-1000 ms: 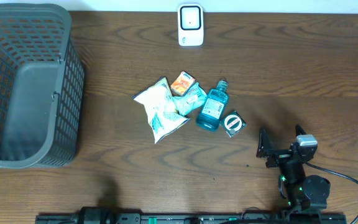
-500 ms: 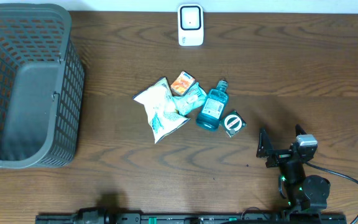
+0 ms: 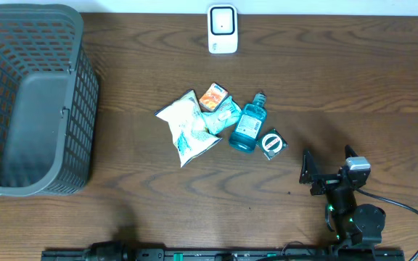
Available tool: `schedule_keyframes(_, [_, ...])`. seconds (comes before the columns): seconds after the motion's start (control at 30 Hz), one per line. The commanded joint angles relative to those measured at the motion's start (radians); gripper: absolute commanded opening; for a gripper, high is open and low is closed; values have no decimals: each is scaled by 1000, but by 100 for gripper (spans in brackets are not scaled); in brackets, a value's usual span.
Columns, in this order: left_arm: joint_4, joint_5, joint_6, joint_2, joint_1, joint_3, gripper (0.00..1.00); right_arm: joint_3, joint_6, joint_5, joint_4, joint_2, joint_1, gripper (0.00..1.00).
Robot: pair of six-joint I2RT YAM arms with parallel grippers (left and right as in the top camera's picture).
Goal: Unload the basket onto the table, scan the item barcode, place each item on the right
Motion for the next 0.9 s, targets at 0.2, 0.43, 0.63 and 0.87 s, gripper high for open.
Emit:
schedule_keyframes(0.2, [-123, 71, -117, 13, -4, -240, 98, -1, 10, -3, -3, -4, 6, 99])
schedule_keyframes(0.43, [-113, 74, -117, 12, -4, -541, 98, -1, 10, -3, -3, -4, 6, 99])
schedule_keyframes(0.63, [61, 188, -109, 13, -4, -807, 98, -1, 10, -3, -3, -4, 6, 99])
schedule_keyframes(0.87, [106, 230, -106, 13, -4, -996, 98, -1, 10, -3, -3, -4, 6, 99])
